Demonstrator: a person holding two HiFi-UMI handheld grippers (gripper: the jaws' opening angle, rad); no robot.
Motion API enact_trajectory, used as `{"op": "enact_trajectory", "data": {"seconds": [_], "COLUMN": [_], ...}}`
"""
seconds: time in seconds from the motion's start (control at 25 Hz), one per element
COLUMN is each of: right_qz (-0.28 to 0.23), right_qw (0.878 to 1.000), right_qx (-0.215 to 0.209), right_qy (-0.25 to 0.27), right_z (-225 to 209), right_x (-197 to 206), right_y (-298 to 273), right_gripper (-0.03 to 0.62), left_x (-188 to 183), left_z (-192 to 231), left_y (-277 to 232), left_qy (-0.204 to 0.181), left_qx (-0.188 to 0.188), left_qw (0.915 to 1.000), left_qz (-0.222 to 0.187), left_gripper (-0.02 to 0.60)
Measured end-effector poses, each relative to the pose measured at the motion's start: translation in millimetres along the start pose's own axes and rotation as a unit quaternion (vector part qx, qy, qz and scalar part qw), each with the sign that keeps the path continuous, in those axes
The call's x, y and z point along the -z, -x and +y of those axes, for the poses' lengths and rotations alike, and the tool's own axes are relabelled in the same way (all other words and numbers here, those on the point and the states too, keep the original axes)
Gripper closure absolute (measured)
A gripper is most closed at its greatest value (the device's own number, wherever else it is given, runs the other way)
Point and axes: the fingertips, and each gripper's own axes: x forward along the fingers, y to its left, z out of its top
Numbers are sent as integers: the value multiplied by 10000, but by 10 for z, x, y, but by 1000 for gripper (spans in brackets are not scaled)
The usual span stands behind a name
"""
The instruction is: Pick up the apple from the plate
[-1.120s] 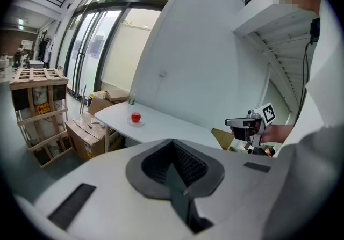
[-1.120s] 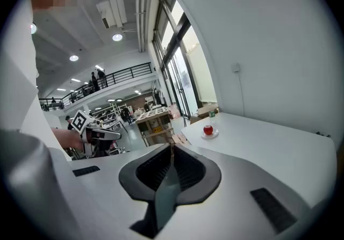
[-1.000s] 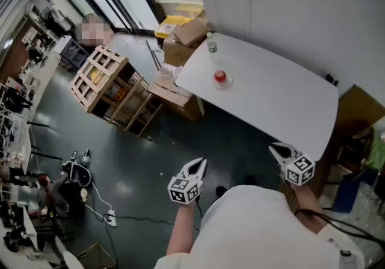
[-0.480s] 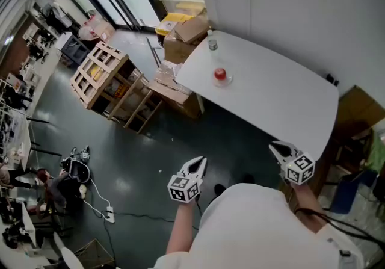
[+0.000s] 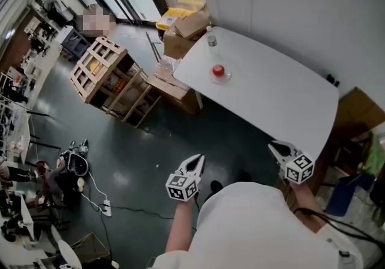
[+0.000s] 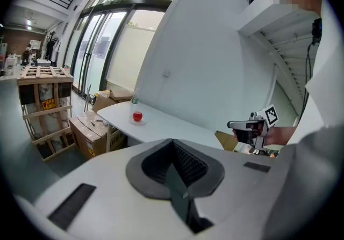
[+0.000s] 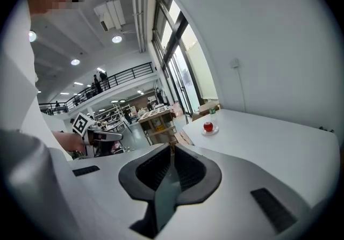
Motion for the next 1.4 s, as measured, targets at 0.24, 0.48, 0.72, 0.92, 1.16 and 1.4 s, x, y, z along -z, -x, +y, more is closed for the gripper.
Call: {"op": "enact_trajectory", "data": {"seconds": [0.24, 0.48, 0.72, 0.92, 1.16, 1.4], "right_qz": [9, 171, 284, 313, 245, 193], "right_qw": [9998, 9992, 9991, 9991, 9996, 9997], "right_qx": [-175, -265, -287, -234, -50, 156], "right_qy": [46, 250, 160, 160, 117, 0], "right_z": [-240, -414, -452, -471, -519, -549], "right_x": [62, 100, 108, 54, -84, -207], "right_y": [55, 92, 66, -66, -301, -627], "right_gripper": [548, 548, 548, 548, 548, 548], "left_x": [36, 50, 80, 8, -141, -365], "left_z": [-107, -200, -196, -79, 168, 520], "left_y": [-128, -231, -302, -388, -517, -688], "left_qy": [85, 176, 237, 213, 172, 36], "left_qx": [-146, -249, -293, -256, -130, 40], "left_qw": [9998, 9995, 9993, 9994, 9997, 10000], "left_qz": [-56, -127, -86, -108, -83, 17], "left_gripper": [580, 580, 580, 580, 580, 580]}}
